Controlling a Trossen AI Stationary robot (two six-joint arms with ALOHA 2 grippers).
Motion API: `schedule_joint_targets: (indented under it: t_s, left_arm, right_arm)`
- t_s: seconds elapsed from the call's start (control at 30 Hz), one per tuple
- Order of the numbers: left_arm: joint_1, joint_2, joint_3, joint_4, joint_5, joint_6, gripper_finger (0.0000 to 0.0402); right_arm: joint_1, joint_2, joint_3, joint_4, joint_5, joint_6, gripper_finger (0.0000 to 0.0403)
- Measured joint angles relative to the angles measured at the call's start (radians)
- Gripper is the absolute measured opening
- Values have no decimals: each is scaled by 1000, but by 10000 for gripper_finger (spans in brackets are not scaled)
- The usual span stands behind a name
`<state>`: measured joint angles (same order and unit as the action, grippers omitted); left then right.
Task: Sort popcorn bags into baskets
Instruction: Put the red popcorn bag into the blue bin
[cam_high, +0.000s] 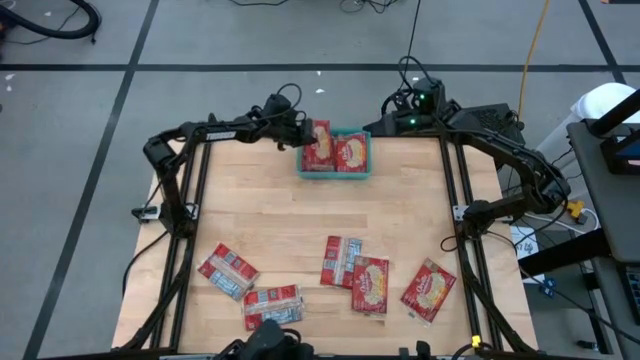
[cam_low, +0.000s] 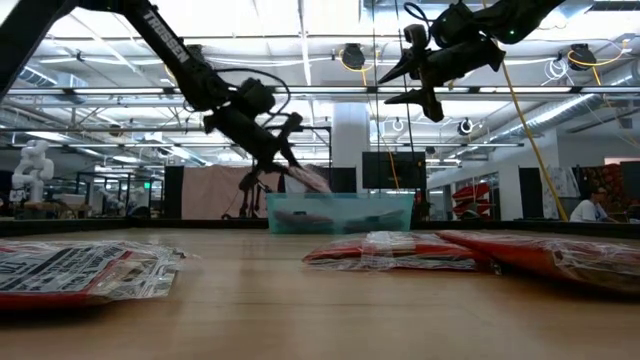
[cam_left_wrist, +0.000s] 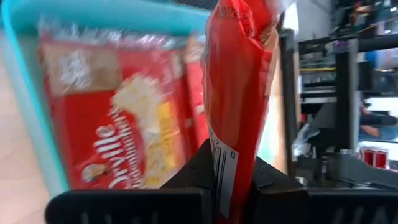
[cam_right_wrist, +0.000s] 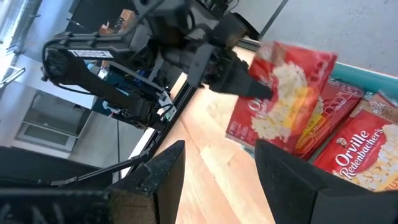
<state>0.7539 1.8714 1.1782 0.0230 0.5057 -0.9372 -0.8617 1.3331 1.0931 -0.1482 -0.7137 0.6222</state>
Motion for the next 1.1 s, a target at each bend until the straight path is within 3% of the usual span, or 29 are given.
schedule_joint_targets:
  t_s: [0.17, 0.67, 1.1]
  left_arm:
    - [0, 27, 1, -2, 33, 26, 26]
    - [5, 27, 1, -85, -19, 163, 31]
    - [4, 27, 1, -107, -88, 214, 172]
  right_arm:
    - [-15, 0, 0, -1, -23, -2, 187]
    - [-23, 0, 0, -2, -19, -14, 187]
    - [-23, 0, 0, -1, -16, -10, 187]
